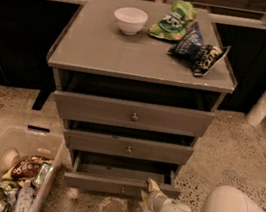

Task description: Open bottom drawer

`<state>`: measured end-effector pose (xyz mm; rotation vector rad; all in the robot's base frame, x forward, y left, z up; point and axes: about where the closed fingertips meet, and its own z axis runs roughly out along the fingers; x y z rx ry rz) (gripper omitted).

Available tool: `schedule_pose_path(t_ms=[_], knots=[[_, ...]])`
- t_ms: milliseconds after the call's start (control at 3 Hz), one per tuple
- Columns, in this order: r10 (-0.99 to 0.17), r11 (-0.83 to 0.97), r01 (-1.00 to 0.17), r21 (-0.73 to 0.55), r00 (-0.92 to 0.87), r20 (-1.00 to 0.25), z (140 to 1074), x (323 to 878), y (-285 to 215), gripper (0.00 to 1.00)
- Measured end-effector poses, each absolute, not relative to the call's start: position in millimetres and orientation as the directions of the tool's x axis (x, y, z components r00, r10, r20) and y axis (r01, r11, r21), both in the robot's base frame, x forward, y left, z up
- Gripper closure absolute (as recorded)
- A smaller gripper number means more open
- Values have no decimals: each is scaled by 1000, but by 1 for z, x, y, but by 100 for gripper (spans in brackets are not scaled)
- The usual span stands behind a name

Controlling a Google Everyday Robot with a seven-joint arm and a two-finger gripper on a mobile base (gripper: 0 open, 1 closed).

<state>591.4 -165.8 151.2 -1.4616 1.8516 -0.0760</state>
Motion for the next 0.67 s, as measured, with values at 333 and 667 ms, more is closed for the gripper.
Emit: schedule_pose_path(t_ms=[333,667], knots=[[-853,342,-808,-479,-54,-518,155,591,-166,100],[-843,353,-820,-450,-70,-534,148,578,-160,100]])
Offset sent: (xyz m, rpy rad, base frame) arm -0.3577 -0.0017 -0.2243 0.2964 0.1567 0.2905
